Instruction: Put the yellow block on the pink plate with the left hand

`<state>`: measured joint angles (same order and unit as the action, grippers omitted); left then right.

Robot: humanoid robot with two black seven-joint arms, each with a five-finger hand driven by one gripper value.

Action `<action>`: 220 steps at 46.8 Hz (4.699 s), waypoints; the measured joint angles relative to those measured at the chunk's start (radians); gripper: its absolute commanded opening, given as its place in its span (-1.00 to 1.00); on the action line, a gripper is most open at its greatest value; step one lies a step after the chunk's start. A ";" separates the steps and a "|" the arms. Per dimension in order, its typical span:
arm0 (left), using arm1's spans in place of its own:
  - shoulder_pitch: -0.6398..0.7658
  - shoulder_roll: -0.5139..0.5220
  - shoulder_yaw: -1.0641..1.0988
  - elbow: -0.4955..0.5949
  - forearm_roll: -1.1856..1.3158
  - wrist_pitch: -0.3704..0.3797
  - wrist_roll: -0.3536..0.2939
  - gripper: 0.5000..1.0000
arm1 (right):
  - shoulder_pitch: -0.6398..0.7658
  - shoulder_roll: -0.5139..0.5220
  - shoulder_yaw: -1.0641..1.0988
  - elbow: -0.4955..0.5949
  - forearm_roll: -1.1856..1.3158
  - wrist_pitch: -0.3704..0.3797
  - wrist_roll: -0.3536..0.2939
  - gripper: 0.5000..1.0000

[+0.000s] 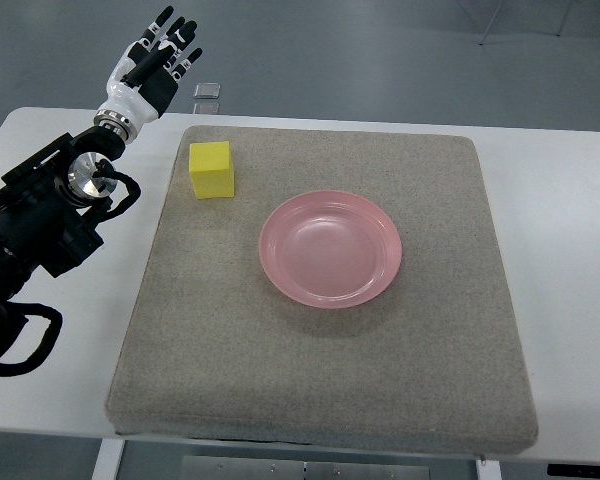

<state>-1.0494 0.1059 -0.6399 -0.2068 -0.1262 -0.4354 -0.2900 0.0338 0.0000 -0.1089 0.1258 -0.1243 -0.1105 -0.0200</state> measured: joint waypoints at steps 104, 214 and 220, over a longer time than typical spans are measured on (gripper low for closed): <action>-0.313 0.237 0.744 -0.291 1.106 -0.019 -0.054 0.98 | 0.000 0.000 0.000 0.000 0.000 0.000 0.000 0.69; -0.255 0.229 0.802 -0.287 1.259 0.182 -0.136 -1.00 | 0.000 0.000 0.000 0.000 0.000 0.000 0.000 0.69; -0.260 0.229 0.797 -0.304 1.257 0.198 -0.136 -1.00 | 0.000 0.000 0.000 0.000 0.000 0.000 0.000 0.69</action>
<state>-1.3090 0.3344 0.1571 -0.5109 1.1305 -0.2373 -0.4264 0.0338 0.0000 -0.1089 0.1256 -0.1243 -0.1105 -0.0199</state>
